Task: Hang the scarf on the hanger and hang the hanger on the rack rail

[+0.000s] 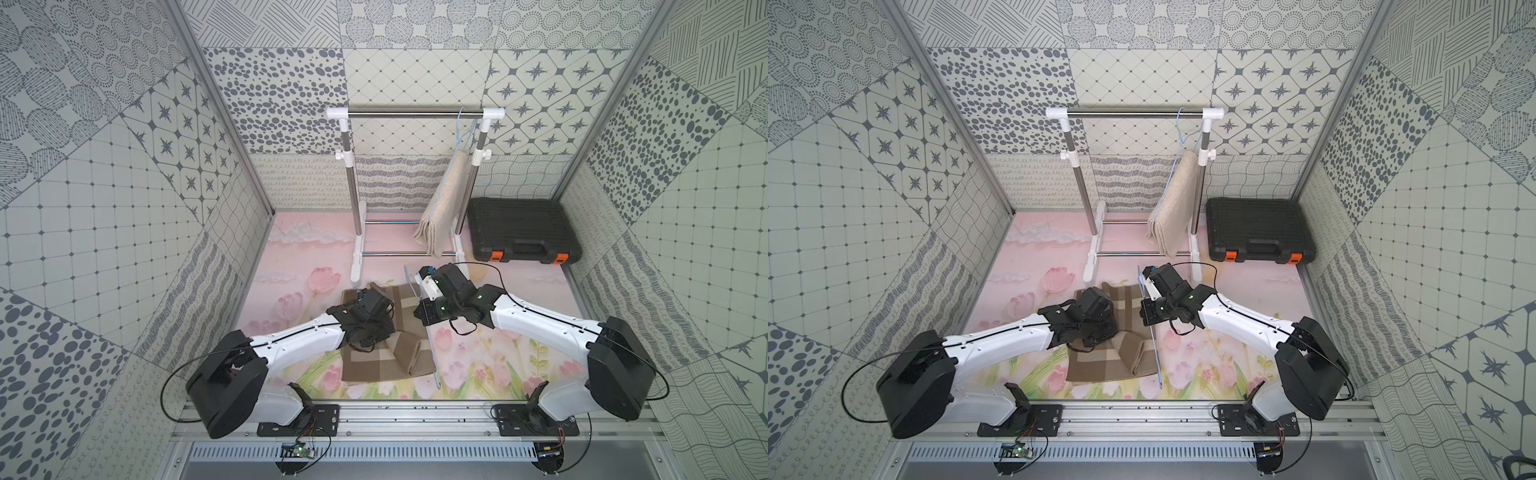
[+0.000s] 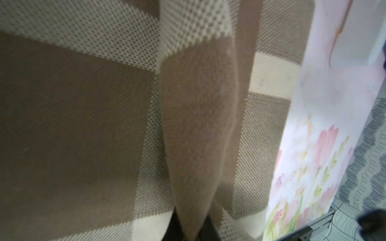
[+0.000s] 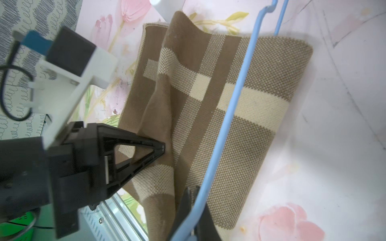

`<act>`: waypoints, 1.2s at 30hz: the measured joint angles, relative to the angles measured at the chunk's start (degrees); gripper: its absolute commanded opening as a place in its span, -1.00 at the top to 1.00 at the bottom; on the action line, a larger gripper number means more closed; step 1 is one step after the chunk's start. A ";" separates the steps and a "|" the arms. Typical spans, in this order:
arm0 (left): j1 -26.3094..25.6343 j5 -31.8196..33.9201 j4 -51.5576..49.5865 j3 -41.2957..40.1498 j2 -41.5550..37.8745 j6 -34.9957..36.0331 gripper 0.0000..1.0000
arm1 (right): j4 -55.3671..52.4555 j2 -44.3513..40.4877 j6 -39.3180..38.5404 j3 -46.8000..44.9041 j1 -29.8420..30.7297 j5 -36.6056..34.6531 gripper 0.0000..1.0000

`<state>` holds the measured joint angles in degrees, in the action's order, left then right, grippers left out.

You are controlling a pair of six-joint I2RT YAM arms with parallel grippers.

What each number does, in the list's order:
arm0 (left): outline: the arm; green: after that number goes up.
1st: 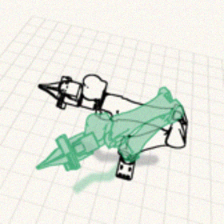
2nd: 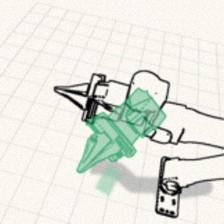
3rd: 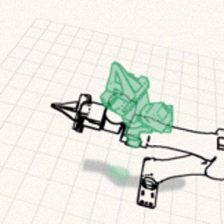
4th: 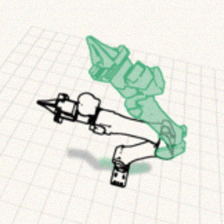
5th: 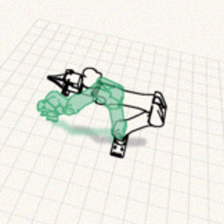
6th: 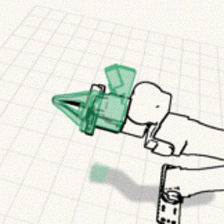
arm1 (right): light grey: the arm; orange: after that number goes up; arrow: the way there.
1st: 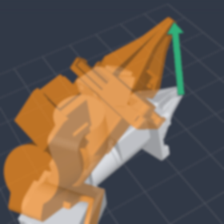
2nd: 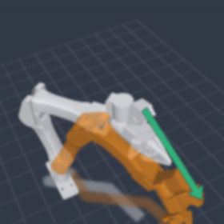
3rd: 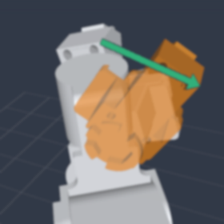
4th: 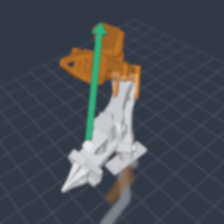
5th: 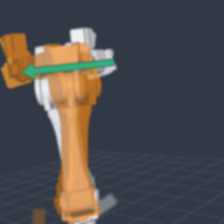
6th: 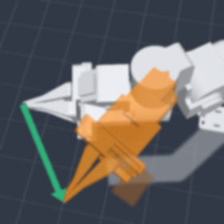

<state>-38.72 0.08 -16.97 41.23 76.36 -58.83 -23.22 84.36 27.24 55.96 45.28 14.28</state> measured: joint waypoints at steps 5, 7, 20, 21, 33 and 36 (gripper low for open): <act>1.16 0.87 -4.52 -1.95 -8.20 1.46 1.00 | 0.96 0.00 0.17 -1.46 -0.09 0.61 1.00; 1.68 1.42 -5.90 -3.56 -10.97 1.90 1.00 | 1.42 -0.02 0.48 -2.16 -0.33 0.81 1.00; 7.34 2.89 -1.38 -10.08 -13.31 11.58 1.00 | 3.63 -2.14 2.14 -5.77 -1.66 2.21 1.00; 7.87 2.84 -0.81 -9.66 -12.59 12.74 1.00 | 3.78 -2.23 2.14 -6.01 -1.68 2.23 1.00; 14.82 1.07 1.86 -10.51 -12.44 22.10 1.00 | 4.57 -5.05 3.63 -8.39 -2.12 0.98 1.00; 15.87 0.46 1.62 -10.51 -11.91 22.97 0.07 | 4.83 -5.14 3.82 -8.39 -2.14 0.85 1.00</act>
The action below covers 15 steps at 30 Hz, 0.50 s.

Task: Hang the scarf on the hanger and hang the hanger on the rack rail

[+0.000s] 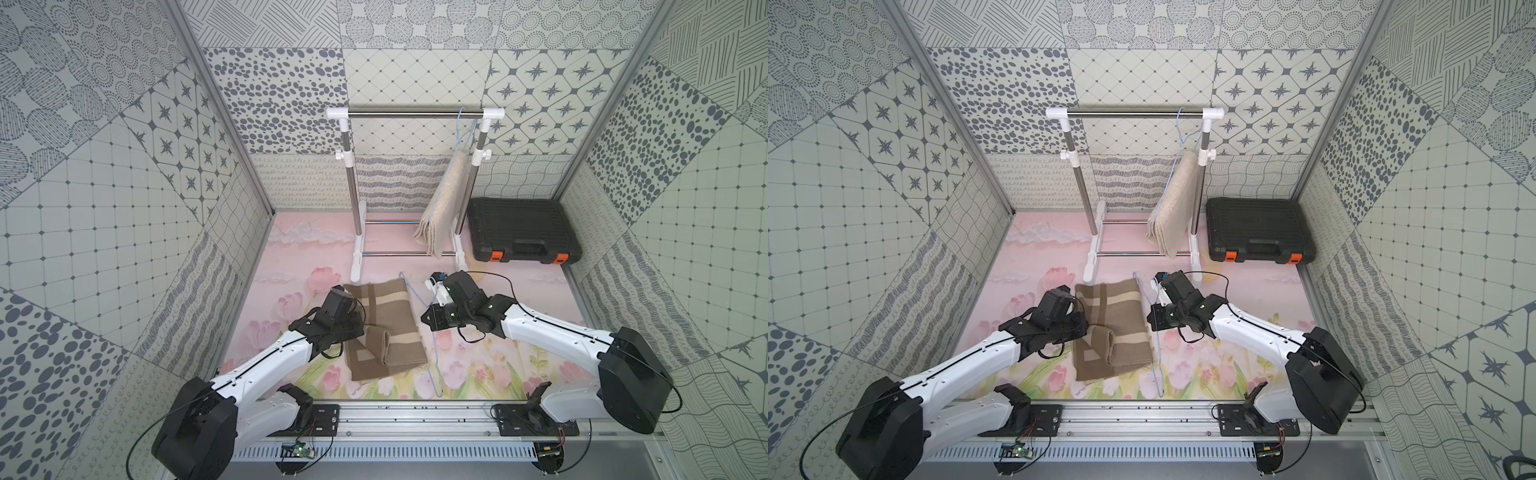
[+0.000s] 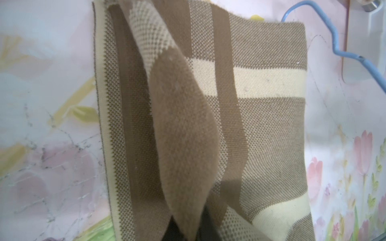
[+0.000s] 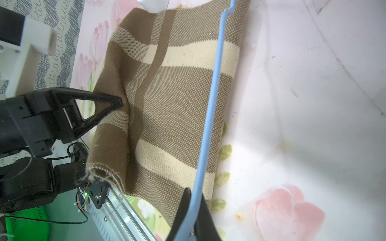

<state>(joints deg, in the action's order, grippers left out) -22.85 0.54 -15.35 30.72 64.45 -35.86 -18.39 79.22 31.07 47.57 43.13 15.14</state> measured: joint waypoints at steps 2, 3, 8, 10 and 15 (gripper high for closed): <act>0.57 0.15 -0.96 0.81 1.03 -0.22 -0.88 | 0.04 0.00 -0.04 0.00 0.00 -0.02 1.00; 0.90 0.55 -1.88 1.25 1.33 -0.52 -0.96 | -0.07 0.00 -0.24 0.00 0.00 -0.28 1.00; 1.55 2.34 -6.97 3.08 -2.75 -3.21 -0.98 | -1.18 0.00 -1.36 0.52 -0.07 -1.18 1.00; 1.66 3.13 -9.33 4.02 -6.88 -4.59 -0.98 | -1.90 0.02 -1.79 1.18 -0.02 -1.31 1.00; 0.11 2.80 -11.02 8.48 -9.90 -8.20 -0.86 | -4.72 0.33 -2.86 4.59 0.79 -1.73 1.00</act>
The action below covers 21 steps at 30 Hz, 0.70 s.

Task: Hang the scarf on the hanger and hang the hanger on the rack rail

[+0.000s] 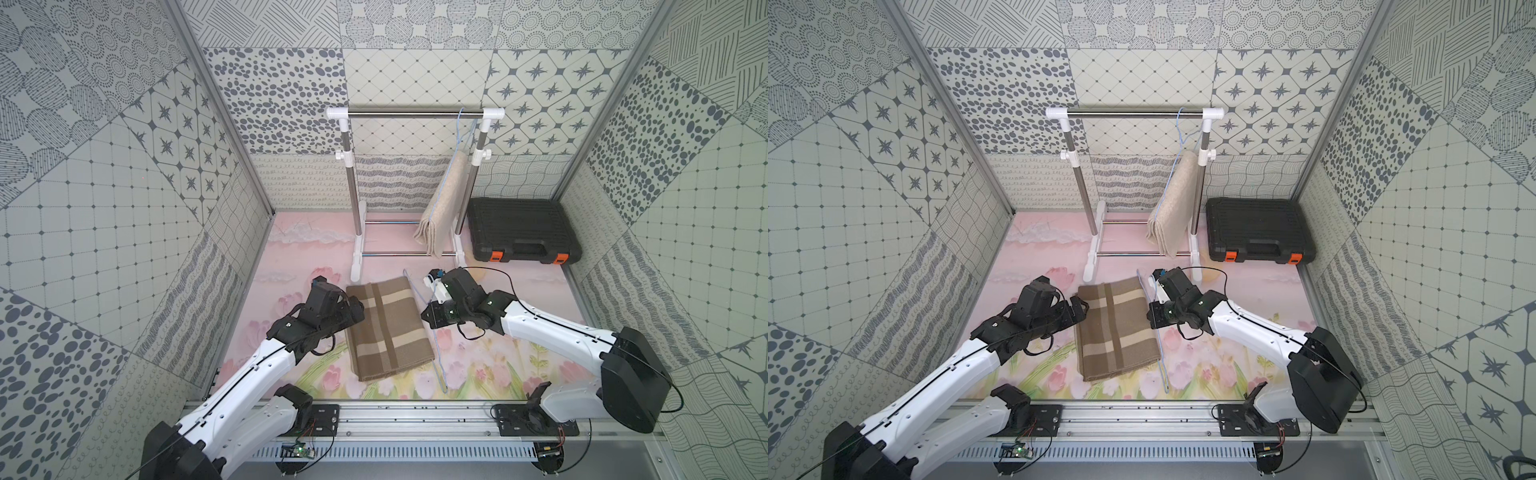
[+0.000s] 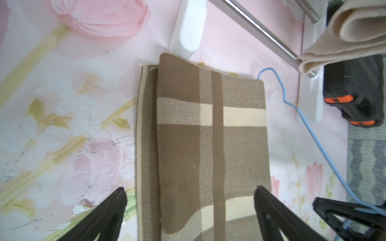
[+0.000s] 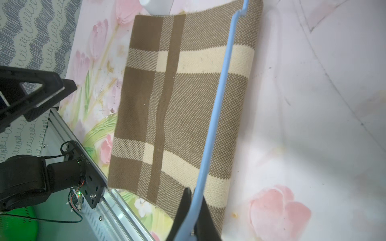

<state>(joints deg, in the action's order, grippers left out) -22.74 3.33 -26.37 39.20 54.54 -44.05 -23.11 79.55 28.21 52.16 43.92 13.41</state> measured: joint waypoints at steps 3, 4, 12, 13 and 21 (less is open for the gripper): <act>-4.31 -1.20 2.29 0.92 3.41 -2.84 -0.67 | -1.84 0.00 -0.63 2.43 0.22 -0.11 1.00; -6.25 -1.57 3.37 1.01 5.09 -4.02 -0.61 | -2.34 0.00 -0.83 3.30 0.31 -0.20 1.00; -14.05 -3.48 9.49 -4.07 17.57 -12.02 -0.30 | -8.15 0.70 -2.36 12.35 2.29 -0.57 1.00; -14.21 -3.48 9.40 -4.70 17.64 -12.96 -0.32 | -9.05 0.92 -2.38 14.05 2.62 -0.50 1.00; -14.49 -1.77 4.61 3.56 8.07 -13.33 -0.37 | -18.38 3.50 -3.06 31.17 3.74 -0.15 1.00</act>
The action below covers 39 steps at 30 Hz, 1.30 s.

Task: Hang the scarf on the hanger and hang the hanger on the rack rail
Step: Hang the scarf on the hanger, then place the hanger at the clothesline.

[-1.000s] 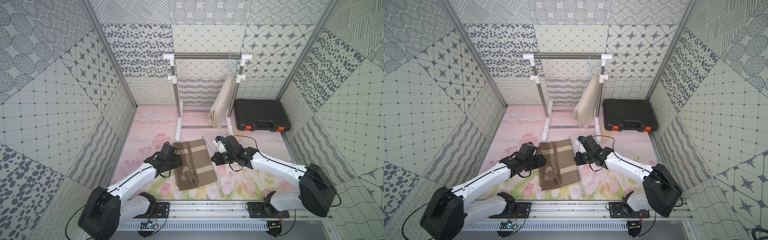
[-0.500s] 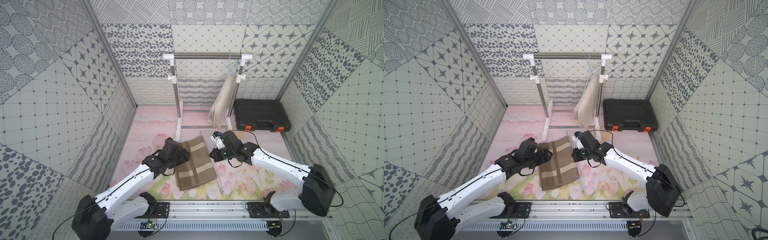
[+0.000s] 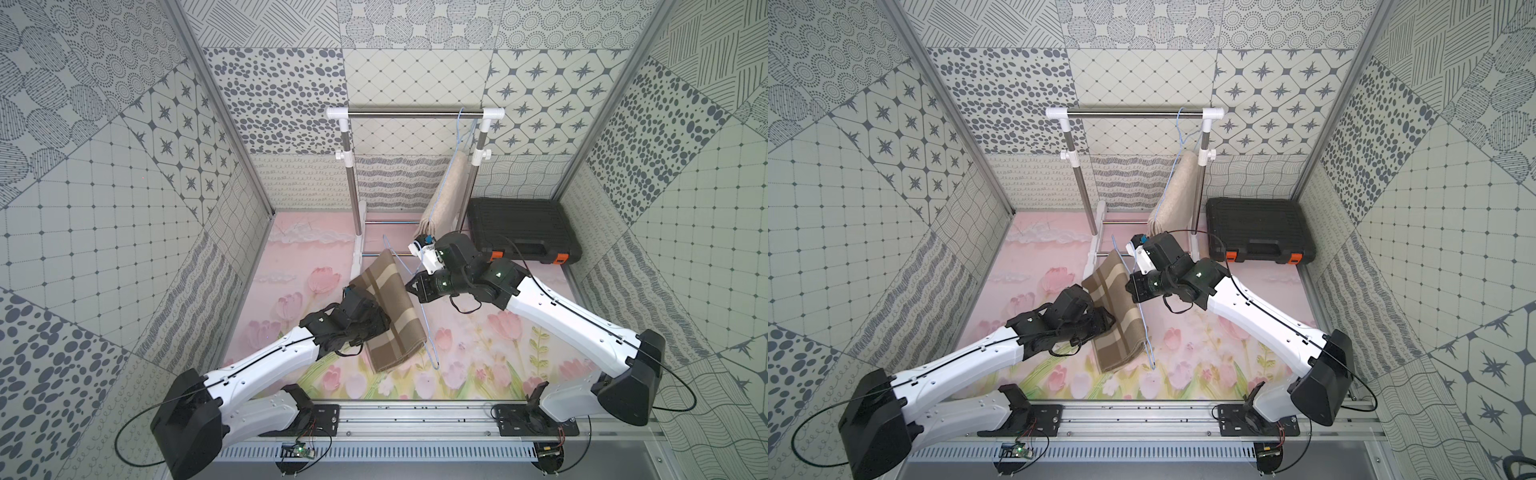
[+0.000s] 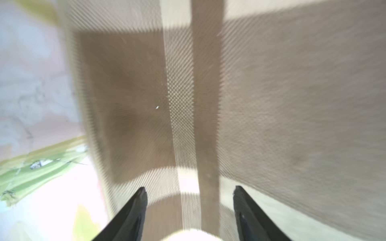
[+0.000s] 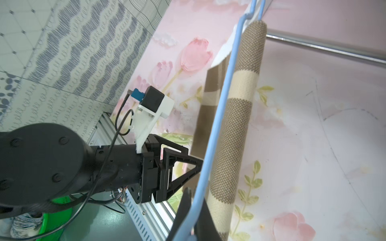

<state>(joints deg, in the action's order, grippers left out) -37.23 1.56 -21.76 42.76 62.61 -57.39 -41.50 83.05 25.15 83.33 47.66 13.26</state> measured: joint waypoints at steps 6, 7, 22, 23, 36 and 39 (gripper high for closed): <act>0.63 1.55 -5.25 12.33 -5.20 3.21 -0.37 | -7.54 6.47 -0.33 17.90 0.00 -0.17 1.00; 0.79 1.79 -6.19 14.27 -5.90 3.80 -0.38 | -8.52 7.82 -0.48 21.00 -0.02 -0.33 1.00; 1.97 -3.63 -6.67 34.23 -5.01 15.02 -0.26 | -13.22 27.89 -3.15 57.72 -4.22 -0.96 1.00; 1.68 -4.20 -6.16 35.54 -4.28 15.96 -0.25 | -13.35 28.63 -3.15 58.12 -4.66 -0.79 1.00; -2.95 -3.08 -7.43 45.83 10.82 25.53 -0.47 | -15.45 32.28 -3.32 62.31 -8.20 2.64 1.00; -4.15 -0.68 -9.01 47.60 13.64 27.41 -0.32 | -15.28 32.28 -3.32 62.47 -9.35 3.72 1.00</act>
<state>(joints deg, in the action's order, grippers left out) -41.39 0.89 -30.76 90.37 76.25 -29.98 -56.77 115.33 21.82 145.80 38.30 16.97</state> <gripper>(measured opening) 0.715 0.075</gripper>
